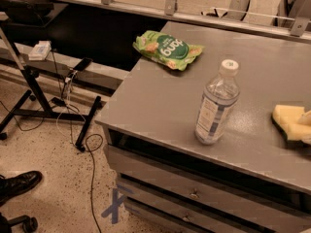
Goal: Move sponge near blue plastic bottle
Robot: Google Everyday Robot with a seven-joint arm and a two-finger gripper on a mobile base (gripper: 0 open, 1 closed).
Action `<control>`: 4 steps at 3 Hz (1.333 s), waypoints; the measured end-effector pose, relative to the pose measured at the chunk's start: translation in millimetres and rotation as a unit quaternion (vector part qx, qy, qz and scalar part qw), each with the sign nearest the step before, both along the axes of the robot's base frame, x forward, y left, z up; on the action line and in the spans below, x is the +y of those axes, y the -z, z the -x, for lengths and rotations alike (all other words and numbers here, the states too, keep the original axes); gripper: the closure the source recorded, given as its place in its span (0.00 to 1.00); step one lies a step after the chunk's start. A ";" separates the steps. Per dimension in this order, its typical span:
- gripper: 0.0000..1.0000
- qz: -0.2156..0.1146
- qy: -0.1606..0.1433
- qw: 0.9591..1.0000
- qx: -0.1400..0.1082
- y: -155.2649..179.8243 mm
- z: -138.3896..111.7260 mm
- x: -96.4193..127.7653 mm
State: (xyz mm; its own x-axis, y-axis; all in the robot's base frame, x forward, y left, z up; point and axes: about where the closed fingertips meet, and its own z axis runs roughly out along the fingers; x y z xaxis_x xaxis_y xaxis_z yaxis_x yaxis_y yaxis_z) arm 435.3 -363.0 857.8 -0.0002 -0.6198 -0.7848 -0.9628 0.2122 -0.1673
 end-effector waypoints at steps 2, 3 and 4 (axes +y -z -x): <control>1.00 -0.039 -0.056 0.998 -0.008 -4.6 17.3 41.6; 1.00 -0.051 -0.074 0.996 -0.007 3.3 14.9 57.1; 1.00 -0.065 -0.091 0.994 -0.006 7.7 13.6 73.1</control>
Offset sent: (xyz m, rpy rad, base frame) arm -0.0345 0.0592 0.0015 0.1161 -0.0008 0.1923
